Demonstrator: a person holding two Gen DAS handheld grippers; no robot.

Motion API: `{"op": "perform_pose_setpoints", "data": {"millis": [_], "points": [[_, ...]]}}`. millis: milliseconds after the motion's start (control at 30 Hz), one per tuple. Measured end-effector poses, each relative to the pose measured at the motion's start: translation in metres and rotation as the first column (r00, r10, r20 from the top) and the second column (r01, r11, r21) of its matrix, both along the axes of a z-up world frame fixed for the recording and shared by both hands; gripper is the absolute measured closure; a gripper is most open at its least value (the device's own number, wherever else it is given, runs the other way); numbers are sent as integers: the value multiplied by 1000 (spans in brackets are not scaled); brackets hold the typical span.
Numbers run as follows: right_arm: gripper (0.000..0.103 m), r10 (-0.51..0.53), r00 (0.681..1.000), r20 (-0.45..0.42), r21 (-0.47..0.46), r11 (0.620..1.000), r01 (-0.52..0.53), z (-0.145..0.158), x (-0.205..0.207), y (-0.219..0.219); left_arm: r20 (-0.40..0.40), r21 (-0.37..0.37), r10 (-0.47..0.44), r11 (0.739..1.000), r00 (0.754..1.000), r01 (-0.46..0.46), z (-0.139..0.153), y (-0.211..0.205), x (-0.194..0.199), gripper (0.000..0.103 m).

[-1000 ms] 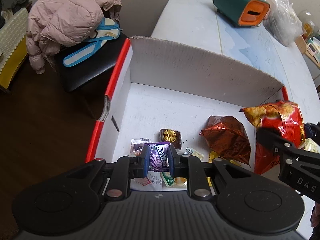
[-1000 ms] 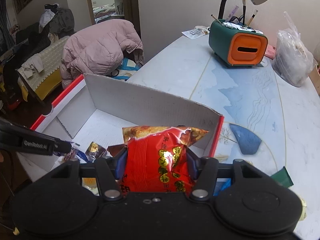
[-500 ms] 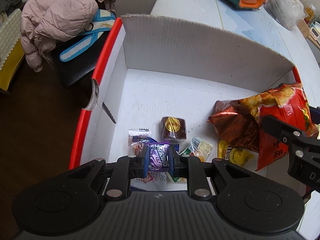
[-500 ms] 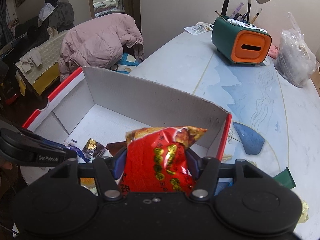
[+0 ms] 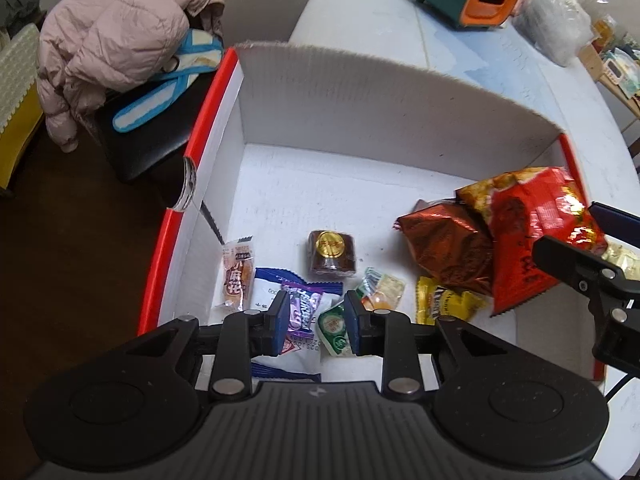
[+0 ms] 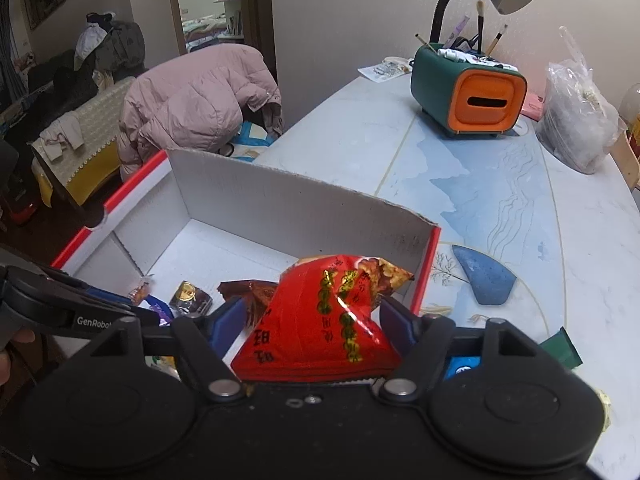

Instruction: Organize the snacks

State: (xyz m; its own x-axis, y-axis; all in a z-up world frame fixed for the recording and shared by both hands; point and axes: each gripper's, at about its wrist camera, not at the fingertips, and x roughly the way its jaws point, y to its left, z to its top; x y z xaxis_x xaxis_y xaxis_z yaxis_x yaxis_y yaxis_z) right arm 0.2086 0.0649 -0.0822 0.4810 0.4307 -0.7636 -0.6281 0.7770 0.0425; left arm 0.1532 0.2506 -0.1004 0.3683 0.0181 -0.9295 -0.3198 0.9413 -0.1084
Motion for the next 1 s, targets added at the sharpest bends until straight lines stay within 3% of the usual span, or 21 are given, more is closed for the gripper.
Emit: {"op": "perform_pose_setpoints", "data": {"millis": [200,300,333,567,1000], "points": [[23,12,1000,15,32,999,-12,14,-11,-13,62,10,-19,1000,998,19,20,-12,-10,70],[21,17,1000,25,52,998,-18,23,-17,-22,106,7,-19,1000,994,18,33,-17,-15,42],[20,17,1000,26,61,998,-18,26,-18,-25,126,8,-18,1000,992,17,38,-19,-17,39],[14,15,999,37,127,992,-19,46,-29,-52,205,8,-37,999,978,36,67,-38,-26,39],[1,-48,996,75,220,975,30,71,-35,-132,331,-22,-112,992,937,126,95,-95,-26,19]]}}
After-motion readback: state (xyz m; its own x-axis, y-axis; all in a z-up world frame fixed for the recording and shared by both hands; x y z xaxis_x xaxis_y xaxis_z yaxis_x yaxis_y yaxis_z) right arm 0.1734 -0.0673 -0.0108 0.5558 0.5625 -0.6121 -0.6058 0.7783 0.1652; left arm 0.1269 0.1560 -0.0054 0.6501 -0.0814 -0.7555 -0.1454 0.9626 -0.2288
